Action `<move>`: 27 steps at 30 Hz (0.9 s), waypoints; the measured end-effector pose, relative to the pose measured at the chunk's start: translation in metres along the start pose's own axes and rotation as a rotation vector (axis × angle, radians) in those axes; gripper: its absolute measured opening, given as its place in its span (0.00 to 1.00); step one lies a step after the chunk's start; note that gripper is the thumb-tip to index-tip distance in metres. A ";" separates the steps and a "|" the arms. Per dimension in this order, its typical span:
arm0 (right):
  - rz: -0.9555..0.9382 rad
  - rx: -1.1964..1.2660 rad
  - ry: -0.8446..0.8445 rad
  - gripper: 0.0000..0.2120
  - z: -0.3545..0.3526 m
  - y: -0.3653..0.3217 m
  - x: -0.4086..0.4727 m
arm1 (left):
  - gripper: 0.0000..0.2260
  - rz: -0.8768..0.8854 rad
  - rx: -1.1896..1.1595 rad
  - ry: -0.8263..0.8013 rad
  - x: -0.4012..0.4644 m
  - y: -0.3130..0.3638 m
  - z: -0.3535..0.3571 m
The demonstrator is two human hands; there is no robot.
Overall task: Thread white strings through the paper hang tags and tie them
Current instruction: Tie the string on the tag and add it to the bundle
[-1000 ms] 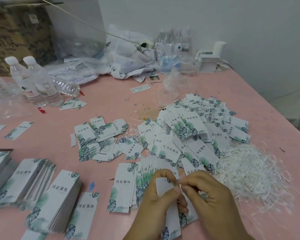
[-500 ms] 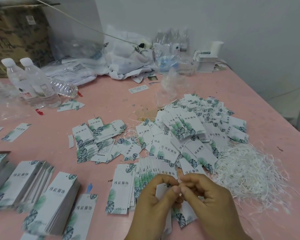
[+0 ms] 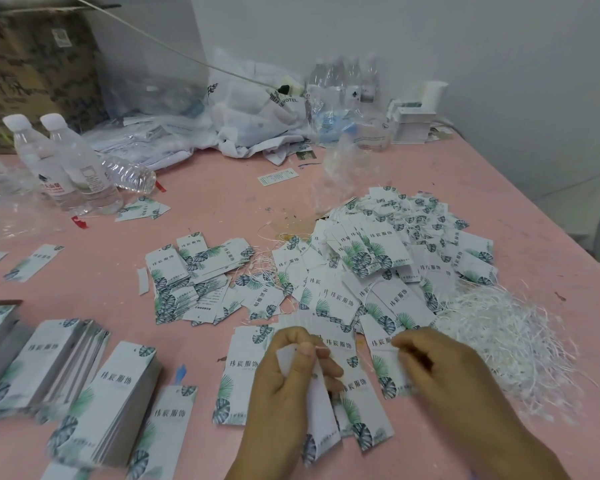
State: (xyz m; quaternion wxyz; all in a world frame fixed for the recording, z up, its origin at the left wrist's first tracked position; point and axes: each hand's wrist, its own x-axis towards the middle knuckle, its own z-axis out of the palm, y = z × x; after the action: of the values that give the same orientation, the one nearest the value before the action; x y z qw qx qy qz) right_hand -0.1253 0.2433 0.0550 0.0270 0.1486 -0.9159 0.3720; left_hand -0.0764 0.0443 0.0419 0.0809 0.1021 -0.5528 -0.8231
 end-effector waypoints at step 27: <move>0.073 0.994 0.318 0.14 -0.085 0.007 0.021 | 0.07 -0.117 -0.065 -0.027 0.003 -0.001 -0.001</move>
State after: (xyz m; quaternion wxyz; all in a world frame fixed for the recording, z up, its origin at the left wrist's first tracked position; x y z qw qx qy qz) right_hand -0.1526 0.3010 0.1152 0.0791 0.0529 -0.6179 0.7804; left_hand -0.0793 0.0430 0.0407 0.0287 0.1204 -0.5198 -0.8453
